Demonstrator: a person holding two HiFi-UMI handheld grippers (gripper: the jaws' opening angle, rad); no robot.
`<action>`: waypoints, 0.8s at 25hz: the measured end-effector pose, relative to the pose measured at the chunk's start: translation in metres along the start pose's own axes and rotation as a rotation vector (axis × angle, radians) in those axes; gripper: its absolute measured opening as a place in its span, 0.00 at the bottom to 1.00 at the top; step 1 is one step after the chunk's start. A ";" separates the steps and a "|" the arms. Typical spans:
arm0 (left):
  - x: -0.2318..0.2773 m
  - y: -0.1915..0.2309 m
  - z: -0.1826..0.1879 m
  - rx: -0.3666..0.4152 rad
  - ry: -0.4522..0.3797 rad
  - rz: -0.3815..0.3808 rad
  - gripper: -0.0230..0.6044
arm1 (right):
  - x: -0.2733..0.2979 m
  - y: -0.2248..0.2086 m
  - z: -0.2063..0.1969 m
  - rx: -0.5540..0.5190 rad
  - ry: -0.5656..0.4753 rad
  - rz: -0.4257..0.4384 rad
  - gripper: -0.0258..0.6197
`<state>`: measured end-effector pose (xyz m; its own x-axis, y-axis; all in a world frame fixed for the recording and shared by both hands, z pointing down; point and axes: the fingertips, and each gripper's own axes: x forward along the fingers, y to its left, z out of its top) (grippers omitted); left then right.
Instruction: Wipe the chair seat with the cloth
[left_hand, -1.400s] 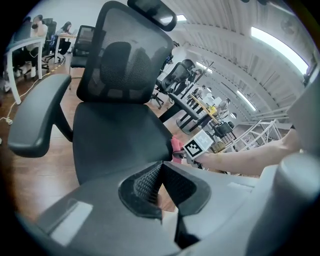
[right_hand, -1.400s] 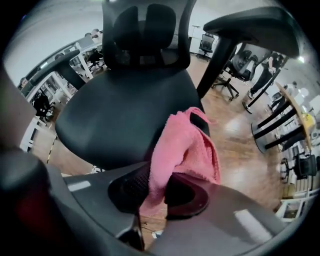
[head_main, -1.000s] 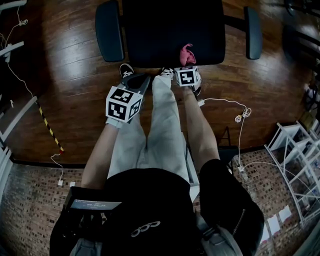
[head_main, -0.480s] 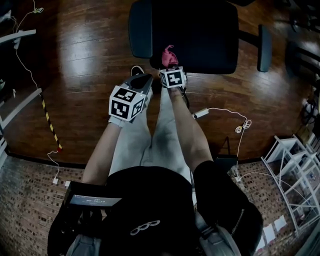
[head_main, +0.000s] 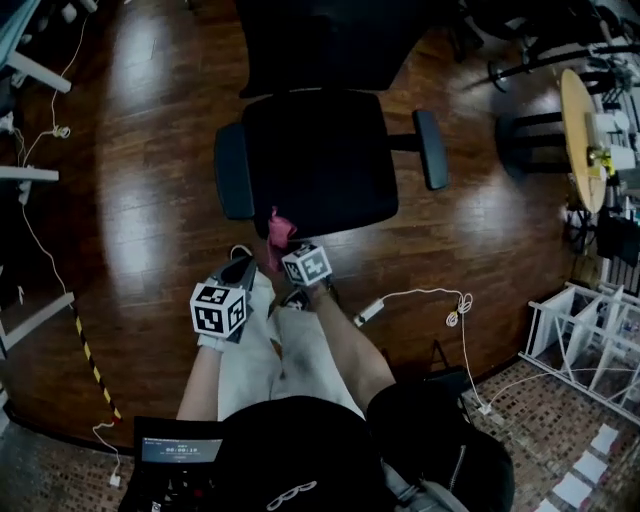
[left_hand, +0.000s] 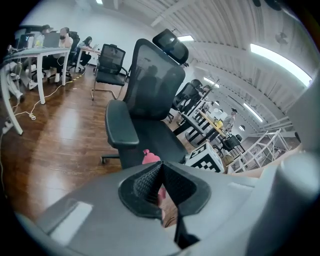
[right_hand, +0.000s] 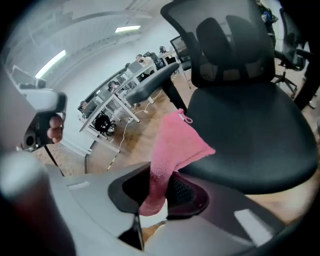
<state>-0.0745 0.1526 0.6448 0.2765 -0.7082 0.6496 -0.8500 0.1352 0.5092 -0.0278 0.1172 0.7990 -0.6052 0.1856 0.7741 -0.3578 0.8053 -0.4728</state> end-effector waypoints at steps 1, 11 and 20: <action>-0.002 -0.008 -0.001 -0.001 0.000 -0.006 0.03 | -0.020 -0.002 -0.009 0.013 -0.003 -0.020 0.14; -0.033 -0.141 0.015 0.056 0.001 -0.070 0.03 | -0.257 0.014 -0.039 0.073 -0.188 -0.127 0.14; -0.054 -0.234 0.045 0.180 -0.062 -0.134 0.03 | -0.367 0.056 -0.035 0.030 -0.396 -0.227 0.14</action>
<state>0.0890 0.1283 0.4650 0.3689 -0.7535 0.5442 -0.8754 -0.0849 0.4759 0.1995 0.1137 0.5037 -0.7323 -0.2281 0.6417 -0.5298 0.7827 -0.3265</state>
